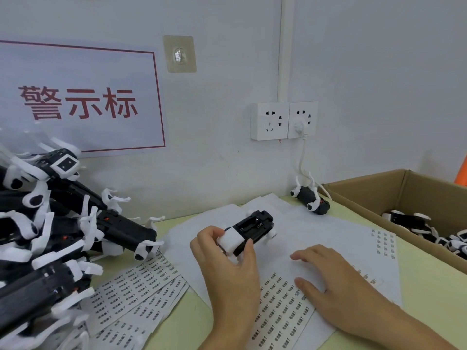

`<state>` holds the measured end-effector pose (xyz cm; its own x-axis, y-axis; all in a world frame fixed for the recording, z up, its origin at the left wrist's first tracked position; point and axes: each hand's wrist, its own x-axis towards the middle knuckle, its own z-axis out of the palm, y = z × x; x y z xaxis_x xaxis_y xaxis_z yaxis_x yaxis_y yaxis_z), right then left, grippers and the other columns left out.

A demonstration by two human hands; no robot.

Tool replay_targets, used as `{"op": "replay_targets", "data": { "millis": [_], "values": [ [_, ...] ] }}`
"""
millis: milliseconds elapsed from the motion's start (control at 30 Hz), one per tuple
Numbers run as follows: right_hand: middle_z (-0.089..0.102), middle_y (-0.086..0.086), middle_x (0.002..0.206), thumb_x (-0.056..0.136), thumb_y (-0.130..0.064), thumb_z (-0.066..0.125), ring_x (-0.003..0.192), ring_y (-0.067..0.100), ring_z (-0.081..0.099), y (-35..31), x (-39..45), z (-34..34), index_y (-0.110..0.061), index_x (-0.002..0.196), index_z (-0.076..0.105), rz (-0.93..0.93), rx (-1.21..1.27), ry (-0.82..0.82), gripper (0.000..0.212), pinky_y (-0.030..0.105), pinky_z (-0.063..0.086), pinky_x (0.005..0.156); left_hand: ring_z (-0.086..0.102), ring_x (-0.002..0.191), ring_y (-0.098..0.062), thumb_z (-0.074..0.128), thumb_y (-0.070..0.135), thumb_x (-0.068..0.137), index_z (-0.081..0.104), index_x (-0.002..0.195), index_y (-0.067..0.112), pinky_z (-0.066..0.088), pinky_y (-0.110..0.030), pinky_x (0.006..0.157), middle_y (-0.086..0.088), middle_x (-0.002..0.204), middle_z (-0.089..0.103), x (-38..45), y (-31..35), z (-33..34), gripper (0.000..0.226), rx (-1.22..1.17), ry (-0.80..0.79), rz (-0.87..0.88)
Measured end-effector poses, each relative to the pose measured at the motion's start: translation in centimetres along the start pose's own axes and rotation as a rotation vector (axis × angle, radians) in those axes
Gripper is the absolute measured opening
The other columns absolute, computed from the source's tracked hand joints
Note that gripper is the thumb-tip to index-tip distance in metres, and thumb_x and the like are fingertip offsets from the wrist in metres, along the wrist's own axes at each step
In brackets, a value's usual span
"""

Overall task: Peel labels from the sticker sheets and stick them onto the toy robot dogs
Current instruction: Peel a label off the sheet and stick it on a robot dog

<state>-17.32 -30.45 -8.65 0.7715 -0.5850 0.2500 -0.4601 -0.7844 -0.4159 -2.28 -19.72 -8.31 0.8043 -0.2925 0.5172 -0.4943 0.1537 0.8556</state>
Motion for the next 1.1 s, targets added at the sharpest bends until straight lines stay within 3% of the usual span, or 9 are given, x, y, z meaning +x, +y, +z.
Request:
{"op": "replay_targets", "data": {
  "millis": [67, 167, 267, 367, 467, 600, 700, 833, 1100],
  "values": [
    [0.034, -0.037, 0.123, 0.098, -0.049, 0.048, 0.124, -0.005, 0.035, -0.1, 0.0, 0.0, -0.05, 0.131, 0.038, 0.002, -0.004, -0.004, 0.034, 0.017, 0.031, 0.107, 0.039, 0.106, 0.0, 0.072, 0.015, 0.089, 0.036, 0.095, 0.042, 0.039, -0.013, 0.081, 0.015, 0.109, 0.034, 0.0, -0.2, 0.0, 0.045, 0.063, 0.05, 0.05],
    [0.034, -0.038, 0.122, 0.098, -0.05, 0.048, 0.123, -0.006, 0.035, 0.0, 0.1, 0.0, -0.05, 0.131, 0.04, 0.004, -0.009, 0.002, 0.034, 0.017, 0.031, 0.107, 0.032, 0.103, -0.005, 0.076, 0.01, 0.085, 0.04, 0.091, 0.037, 0.025, -0.031, 0.089, 0.012, 0.109, 0.035, -0.3, -0.1, 0.1, 0.045, 0.225, 0.091, 0.139],
    [0.034, -0.037, 0.122, 0.098, -0.049, 0.049, 0.121, -0.007, 0.036, -0.1, 0.1, 0.1, -0.049, 0.13, 0.041, -0.001, -0.016, 0.014, 0.032, 0.016, 0.031, 0.105, 0.037, 0.105, -0.015, 0.076, 0.007, 0.082, 0.049, 0.097, 0.03, 0.033, -0.041, 0.085, 0.005, 0.115, 0.042, -0.7, 0.3, 0.3, 0.038, 0.313, 0.085, 0.413],
    [0.039, -0.033, 0.12, 0.098, -0.046, 0.051, 0.117, -0.006, 0.039, -0.2, 0.1, 0.0, -0.048, 0.127, 0.045, -0.01, -0.008, 0.019, 0.03, 0.018, 0.034, 0.103, 0.051, 0.103, -0.02, 0.061, 0.012, 0.085, 0.053, 0.104, 0.022, 0.047, -0.035, 0.082, -0.005, 0.112, 0.055, -1.3, 0.5, 0.6, 0.023, 0.221, -0.146, 0.758],
    [0.042, -0.029, 0.122, 0.097, -0.042, 0.052, 0.117, -0.004, 0.04, -0.3, 0.1, 0.0, -0.046, 0.126, 0.047, -0.016, -0.003, 0.007, 0.029, 0.019, 0.034, 0.102, 0.056, 0.074, -0.017, 0.053, 0.01, 0.077, 0.061, 0.092, 0.013, 0.048, -0.025, 0.06, 0.0, 0.084, 0.06, -1.8, 0.1, 0.7, 0.017, 0.275, -0.465, 0.888],
    [0.037, -0.031, 0.126, 0.099, -0.046, 0.046, 0.122, -0.005, 0.036, -0.4, 0.0, 0.0, -0.041, 0.134, 0.044, 0.016, -0.017, 0.02, 0.035, 0.015, 0.03, 0.106, 0.053, 0.062, -0.01, 0.043, 0.026, 0.075, 0.05, 0.068, 0.023, 0.042, -0.021, 0.049, 0.01, 0.065, 0.051, -1.9, 0.2, 0.5, 0.011, 0.611, -0.658, 0.704],
    [0.035, -0.027, 0.131, 0.103, -0.046, 0.037, 0.123, -0.003, 0.034, -0.4, -0.1, -0.2, -0.042, 0.139, 0.037, 0.06, -0.119, 0.061, 0.037, 0.019, 0.028, 0.105, 0.043, 0.077, -0.012, 0.037, 0.027, 0.088, 0.038, 0.075, 0.022, 0.034, -0.022, 0.063, 0.009, 0.077, 0.043, -1.9, -0.2, 0.7, 0.014, 0.658, -0.696, 0.525],
    [0.044, -0.018, 0.132, 0.105, -0.026, 0.032, 0.124, 0.006, 0.037, 0.1, 0.1, -0.8, -0.036, 0.143, 0.035, 0.178, -0.188, 0.094, 0.04, 0.027, 0.034, 0.106, 0.043, 0.086, -0.008, 0.039, 0.023, 0.094, 0.049, 0.085, 0.021, 0.033, -0.017, 0.067, 0.01, 0.087, 0.048, -1.5, -0.8, 0.4, 0.014, 0.595, -0.619, 0.37],
    [0.058, -0.013, 0.093, 0.101, -0.019, 0.039, 0.083, 0.007, 0.061, 0.0, 0.2, -1.4, -0.035, 0.126, 0.051, 0.311, -0.012, 0.09, 0.032, 0.026, 0.052, 0.075, 0.042, 0.088, -0.003, 0.044, 0.019, 0.094, 0.059, 0.089, 0.019, 0.041, -0.018, 0.072, 0.009, 0.091, 0.056, -1.1, -1.2, 0.5, 0.016, 0.572, -0.622, 0.257]
  ]
}}
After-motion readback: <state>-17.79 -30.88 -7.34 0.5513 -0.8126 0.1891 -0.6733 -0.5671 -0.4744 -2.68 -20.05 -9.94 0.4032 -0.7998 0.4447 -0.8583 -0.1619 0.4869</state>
